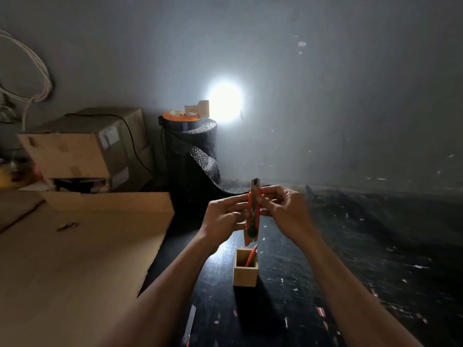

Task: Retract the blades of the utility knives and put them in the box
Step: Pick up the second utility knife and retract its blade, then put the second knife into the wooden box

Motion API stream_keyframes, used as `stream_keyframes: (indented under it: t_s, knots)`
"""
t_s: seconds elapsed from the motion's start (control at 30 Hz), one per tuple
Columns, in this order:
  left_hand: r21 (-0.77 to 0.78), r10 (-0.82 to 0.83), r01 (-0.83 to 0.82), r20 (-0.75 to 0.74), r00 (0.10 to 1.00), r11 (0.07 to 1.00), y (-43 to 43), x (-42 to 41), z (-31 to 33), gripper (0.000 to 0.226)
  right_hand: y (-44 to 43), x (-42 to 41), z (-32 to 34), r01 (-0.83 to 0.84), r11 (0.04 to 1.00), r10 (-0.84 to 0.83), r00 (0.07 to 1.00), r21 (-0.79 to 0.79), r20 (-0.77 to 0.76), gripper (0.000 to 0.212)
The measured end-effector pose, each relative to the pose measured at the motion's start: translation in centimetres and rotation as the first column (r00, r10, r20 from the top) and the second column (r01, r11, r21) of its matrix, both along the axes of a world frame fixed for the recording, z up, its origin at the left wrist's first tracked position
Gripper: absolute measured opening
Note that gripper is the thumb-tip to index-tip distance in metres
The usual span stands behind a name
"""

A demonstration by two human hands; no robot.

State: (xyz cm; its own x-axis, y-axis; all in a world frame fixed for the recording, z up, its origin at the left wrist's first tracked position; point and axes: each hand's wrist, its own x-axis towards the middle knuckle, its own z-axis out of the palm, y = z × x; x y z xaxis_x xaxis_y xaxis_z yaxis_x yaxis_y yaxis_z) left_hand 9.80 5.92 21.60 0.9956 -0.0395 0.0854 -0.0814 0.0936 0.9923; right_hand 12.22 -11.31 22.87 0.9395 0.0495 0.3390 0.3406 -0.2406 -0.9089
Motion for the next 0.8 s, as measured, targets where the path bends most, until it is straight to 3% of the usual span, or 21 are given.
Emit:
stream_keyframes:
  t_s: [0.13, 0.3, 0.43, 0.6, 0.8]
  knots:
    - [-0.029, 0.048, -0.052, -0.119, 0.992, 0.998, 0.2, 1.7, -2.7, 0.034, 0.2, 1.4, -2.6, -0.016, 0.998, 0.019, 0.999, 0.059, -0.051, 0.012]
    - [0.226, 0.182, -0.132, -0.215, 0.96, 0.965, 1.2, 4.0, -9.2, 0.044, 0.2, 3.9, -7.3, 0.042, 0.997, -0.036, 0.994, 0.062, -0.101, 0.01]
    - [0.395, 0.171, -0.04, -0.303, 0.938, 0.918, 1.6, 4.8, -14.5, 0.071, 0.8, 6.2, -11.9, 0.107, 0.992, -0.115, 0.982, -0.063, -0.146, 0.007]
    - [0.461, 0.139, 0.081, -0.423, 0.896, 0.883, 0.8, 6.0, -18.8, 0.099, 1.9, 7.8, -16.8, 0.159, 0.966, -0.199, 0.962, -0.205, -0.188, 0.007]
    - [0.573, 0.16, 0.116, -0.409, 0.898, 0.811, 0.2, 7.6, -21.4, 0.094, 3.7, 8.8, -20.9, 0.168, 0.931, -0.249, 0.941, -0.323, -0.23, 0.007]
